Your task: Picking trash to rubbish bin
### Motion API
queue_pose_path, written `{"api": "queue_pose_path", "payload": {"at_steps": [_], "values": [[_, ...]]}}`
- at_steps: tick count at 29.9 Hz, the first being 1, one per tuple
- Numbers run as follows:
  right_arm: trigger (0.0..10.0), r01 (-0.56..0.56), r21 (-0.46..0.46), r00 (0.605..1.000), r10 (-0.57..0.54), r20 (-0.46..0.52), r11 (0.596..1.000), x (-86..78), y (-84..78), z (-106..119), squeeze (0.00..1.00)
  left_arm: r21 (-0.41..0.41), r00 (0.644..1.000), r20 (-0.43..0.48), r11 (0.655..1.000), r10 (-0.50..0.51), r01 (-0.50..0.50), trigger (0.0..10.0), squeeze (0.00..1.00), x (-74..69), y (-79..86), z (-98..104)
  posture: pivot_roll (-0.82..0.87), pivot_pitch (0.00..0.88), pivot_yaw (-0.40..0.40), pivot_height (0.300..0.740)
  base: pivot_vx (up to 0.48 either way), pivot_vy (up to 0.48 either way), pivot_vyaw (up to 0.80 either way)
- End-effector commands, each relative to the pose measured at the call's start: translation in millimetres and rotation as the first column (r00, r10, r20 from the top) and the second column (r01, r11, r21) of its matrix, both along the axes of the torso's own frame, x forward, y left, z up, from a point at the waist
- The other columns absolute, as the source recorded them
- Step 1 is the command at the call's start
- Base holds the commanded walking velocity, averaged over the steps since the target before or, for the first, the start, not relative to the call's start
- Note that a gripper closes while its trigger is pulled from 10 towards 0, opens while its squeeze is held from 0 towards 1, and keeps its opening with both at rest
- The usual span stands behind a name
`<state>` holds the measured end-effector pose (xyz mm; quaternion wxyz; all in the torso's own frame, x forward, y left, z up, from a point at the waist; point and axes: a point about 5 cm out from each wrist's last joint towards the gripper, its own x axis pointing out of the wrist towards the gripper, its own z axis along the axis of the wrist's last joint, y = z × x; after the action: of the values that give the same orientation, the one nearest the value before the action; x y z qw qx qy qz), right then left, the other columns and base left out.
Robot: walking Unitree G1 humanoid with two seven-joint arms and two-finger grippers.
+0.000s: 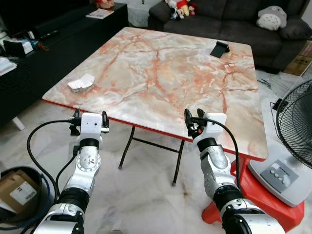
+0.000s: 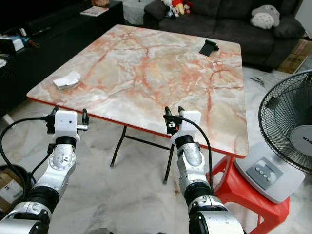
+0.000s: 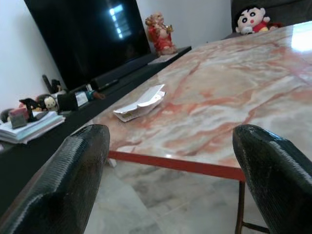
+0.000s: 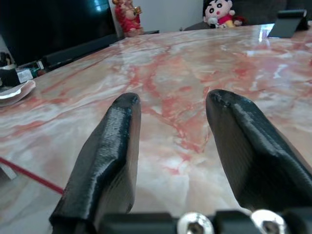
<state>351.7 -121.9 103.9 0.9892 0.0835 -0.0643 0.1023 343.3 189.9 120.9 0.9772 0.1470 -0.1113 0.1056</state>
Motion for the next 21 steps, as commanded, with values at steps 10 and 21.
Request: {"api": "queue_pose_path", "payload": {"at_steps": [10, 21], "values": [[10.0, -0.007, 0.007, 1.000, 0.007, 0.016, 1.000, 2.0, -0.4, 4.8, 0.00, -0.022, 1.000, -0.011, 1.000, -0.002, 0.002, 10.0, 0.00, 0.9, 0.0, 0.3, 0.09, 0.085, -0.106, 0.740, 0.000, 0.000, -0.32], [10.0, -0.007, 0.008, 1.000, 0.007, 0.017, 1.000, 0.7, -0.1, 3.7, 0.00, -0.027, 1.000, -0.011, 1.000, 0.006, -0.007, 10.0, 0.00, 0.7, 2.9, 1.2, 0.09, 0.098, -0.107, 0.740, 0.000, 0.000, 0.00]]}}
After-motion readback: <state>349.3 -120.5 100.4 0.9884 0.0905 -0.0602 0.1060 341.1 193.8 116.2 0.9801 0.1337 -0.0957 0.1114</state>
